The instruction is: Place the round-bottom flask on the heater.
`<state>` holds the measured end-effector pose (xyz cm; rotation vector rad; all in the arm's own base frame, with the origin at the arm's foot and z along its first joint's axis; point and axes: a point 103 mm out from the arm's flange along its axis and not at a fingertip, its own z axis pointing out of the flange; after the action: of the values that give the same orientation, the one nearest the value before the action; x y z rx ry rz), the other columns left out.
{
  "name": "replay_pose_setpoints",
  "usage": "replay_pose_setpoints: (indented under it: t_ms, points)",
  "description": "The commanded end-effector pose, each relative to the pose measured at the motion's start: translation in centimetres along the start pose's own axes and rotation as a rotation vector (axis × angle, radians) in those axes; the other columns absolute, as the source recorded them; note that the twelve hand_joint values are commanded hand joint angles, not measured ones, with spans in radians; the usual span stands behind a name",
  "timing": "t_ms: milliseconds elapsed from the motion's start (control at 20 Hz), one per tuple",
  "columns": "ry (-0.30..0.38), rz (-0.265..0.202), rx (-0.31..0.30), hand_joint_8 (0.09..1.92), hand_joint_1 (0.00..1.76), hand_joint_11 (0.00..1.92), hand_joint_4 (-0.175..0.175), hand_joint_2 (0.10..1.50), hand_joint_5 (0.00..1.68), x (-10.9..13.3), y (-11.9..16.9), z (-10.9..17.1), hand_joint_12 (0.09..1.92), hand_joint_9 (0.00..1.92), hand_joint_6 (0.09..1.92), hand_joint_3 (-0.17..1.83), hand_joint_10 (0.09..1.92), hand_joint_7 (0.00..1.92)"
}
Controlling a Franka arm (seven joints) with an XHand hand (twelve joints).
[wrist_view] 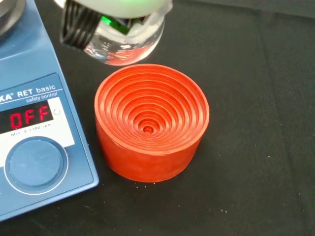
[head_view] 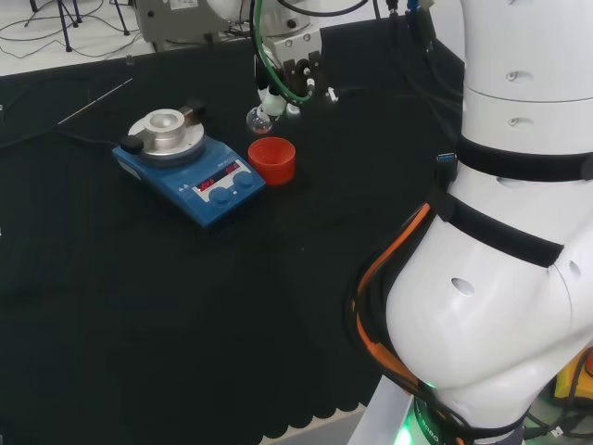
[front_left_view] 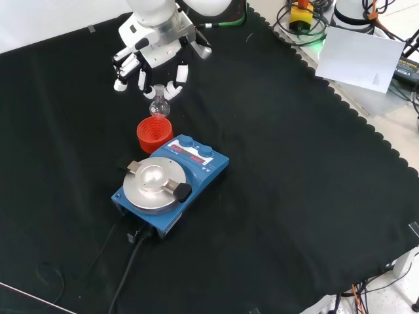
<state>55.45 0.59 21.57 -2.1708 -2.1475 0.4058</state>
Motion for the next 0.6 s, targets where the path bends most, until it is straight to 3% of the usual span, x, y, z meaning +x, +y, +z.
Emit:
replay_pose_setpoints:
  t_ms: [50, 300, 600]
  points:
    - [-0.008, -0.01, -0.007, 0.55, 1.12, 0.0, 0.175, 0.63, 1.26, 0.2, -0.1, -0.4, 1.33, 0.36, 0.72, 0.71, 0.63, 0.19]
    - [-0.015, -0.016, -0.013, 0.55, 1.12, 0.0, 0.175, 0.63, 1.26, 0.7, 0.1, -1.1, 1.33, 0.36, 0.72, 0.71, 0.63, 0.19]
    - [-0.046, -0.036, -0.033, 0.55, 1.12, 0.0, 0.175, 0.63, 1.26, 3.6, 1.6, -4.0, 1.33, 0.36, 0.72, 0.71, 0.63, 0.19]
